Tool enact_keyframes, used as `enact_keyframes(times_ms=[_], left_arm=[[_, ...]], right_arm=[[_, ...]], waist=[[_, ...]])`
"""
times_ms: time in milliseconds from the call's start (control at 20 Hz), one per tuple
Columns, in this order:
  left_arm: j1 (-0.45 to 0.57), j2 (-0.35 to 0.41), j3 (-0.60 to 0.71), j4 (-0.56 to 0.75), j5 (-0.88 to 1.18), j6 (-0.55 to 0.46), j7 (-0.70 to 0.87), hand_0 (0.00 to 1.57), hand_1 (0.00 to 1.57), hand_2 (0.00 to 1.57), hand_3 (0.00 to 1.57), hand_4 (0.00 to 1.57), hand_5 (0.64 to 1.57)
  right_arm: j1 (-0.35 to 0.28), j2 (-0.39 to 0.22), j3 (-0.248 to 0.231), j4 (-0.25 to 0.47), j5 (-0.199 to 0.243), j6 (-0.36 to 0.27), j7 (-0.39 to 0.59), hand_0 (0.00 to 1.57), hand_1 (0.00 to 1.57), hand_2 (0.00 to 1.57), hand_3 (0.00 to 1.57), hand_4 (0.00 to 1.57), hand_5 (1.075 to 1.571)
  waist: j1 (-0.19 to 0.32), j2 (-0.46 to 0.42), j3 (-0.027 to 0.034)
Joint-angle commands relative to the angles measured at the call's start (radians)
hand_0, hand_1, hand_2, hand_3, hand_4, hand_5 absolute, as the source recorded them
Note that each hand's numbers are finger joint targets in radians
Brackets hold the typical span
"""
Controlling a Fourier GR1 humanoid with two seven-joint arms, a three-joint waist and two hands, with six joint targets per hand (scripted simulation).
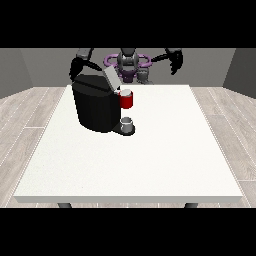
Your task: Insert the coffee pod into the coffee machine and close the lid
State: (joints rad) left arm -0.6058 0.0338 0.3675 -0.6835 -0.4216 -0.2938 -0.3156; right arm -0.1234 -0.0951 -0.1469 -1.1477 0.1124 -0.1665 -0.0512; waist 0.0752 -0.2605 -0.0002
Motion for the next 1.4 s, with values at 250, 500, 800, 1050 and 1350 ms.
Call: enact_keyframes(times_ms=[250, 500, 800, 1050, 1350], left_arm=[[0.123, -0.027, 0.014, -0.060, 0.080, -0.051, 0.053, 0.00, 0.00, 0.00, 0.00, 0.35, 1.571], [0.199, -0.033, -0.029, -0.148, 0.097, -0.067, 0.028, 0.00, 0.00, 0.00, 0.00, 0.38, 1.571], [0.214, -0.033, -0.143, -0.302, 0.203, -0.026, 0.122, 0.00, 0.00, 0.00, 0.00, 0.38, 1.571], [0.262, -0.033, -0.174, -0.389, 0.230, 0.013, 0.113, 0.00, 0.00, 0.00, 0.00, 0.35, 1.571], [0.257, -0.003, -0.157, -0.529, 0.245, -0.028, 0.183, 0.00, 0.00, 0.00, 0.00, 0.35, 1.571]], right_arm=[[-0.086, 0.008, 0.082, -0.134, -0.009, 0.085, 0.062, 0.00, 0.00, 0.00, 0.00, 0.06, 1.571], [-0.161, -0.056, 0.088, -0.173, 0.000, 0.140, 0.097, 0.00, 0.00, 0.00, 0.00, 0.24, 1.571], [-0.270, -0.133, -0.057, -0.079, -0.104, 0.174, 0.128, 0.00, 0.00, 0.00, 0.00, 0.00, 1.571], [-0.317, -0.067, -0.041, -0.064, -0.146, 0.167, 0.151, 0.00, 0.00, 0.00, 0.00, 0.08, 1.571], [-0.402, -0.096, -0.068, 0.003, -0.179, 0.176, 0.189, 0.00, 0.00, 0.00, 0.00, 0.17, 1.571]], waist=[[0.057, -0.075, 0.0003], [0.082, -0.038, 0.0003], [0.121, 0.054, 0.0006], [0.100, 0.122, 0.0004], [0.112, 0.197, 0.0004]])
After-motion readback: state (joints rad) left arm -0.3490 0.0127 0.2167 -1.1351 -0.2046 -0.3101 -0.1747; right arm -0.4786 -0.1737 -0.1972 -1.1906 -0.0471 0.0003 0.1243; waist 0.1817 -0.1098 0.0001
